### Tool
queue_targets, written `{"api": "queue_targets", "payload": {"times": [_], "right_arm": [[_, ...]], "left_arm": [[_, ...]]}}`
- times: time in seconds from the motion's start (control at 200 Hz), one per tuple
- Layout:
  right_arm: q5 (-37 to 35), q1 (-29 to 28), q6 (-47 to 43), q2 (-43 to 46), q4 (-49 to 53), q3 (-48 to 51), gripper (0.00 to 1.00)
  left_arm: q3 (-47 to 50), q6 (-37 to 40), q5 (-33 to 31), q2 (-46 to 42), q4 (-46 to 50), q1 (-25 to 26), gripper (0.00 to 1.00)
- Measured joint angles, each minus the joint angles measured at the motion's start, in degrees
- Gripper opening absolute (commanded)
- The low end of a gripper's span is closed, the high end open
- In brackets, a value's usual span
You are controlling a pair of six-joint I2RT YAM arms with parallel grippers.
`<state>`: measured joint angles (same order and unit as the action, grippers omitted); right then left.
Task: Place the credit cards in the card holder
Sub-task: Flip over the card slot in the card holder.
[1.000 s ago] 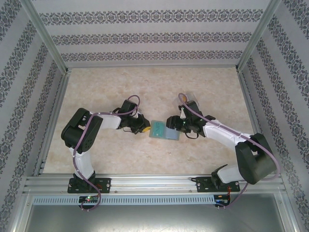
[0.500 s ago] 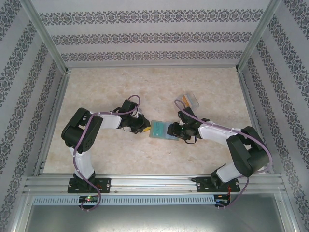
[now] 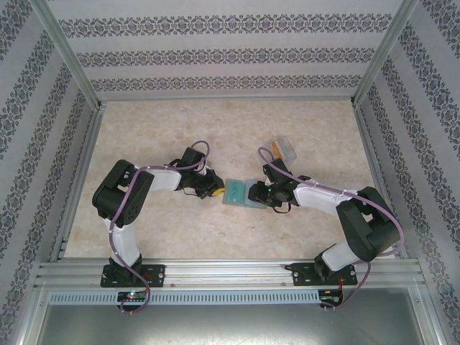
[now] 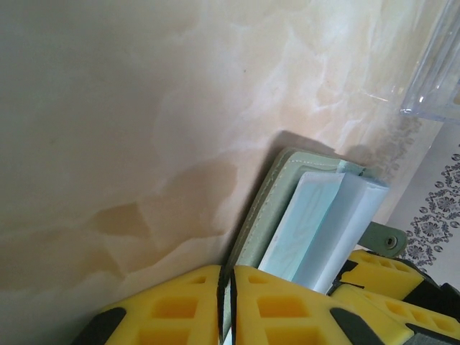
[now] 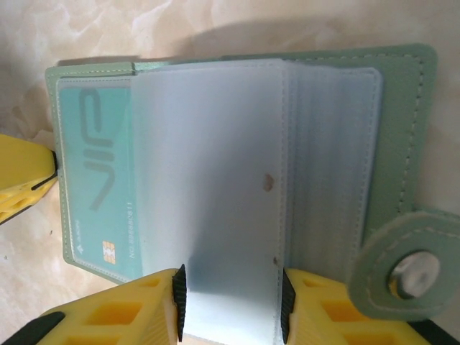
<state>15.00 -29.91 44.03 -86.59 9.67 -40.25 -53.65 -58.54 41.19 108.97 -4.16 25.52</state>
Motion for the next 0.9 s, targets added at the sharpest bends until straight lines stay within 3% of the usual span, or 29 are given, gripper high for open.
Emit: {"api": "queue_targets", "payload": {"times": [0.19,0.904], "right_arm": [[-0.24,0.0,-0.46,0.52,1.27,-0.94,0.43],[0.9,-1.77,-0.66,4.26,-1.55,-1.86,0.43]], "left_arm": [[-0.24,0.0,0.35,0.22,0.04,0.0,0.13],[-0.22,0.0,0.63,0.33,-0.2,-0.04,0.14]]}}
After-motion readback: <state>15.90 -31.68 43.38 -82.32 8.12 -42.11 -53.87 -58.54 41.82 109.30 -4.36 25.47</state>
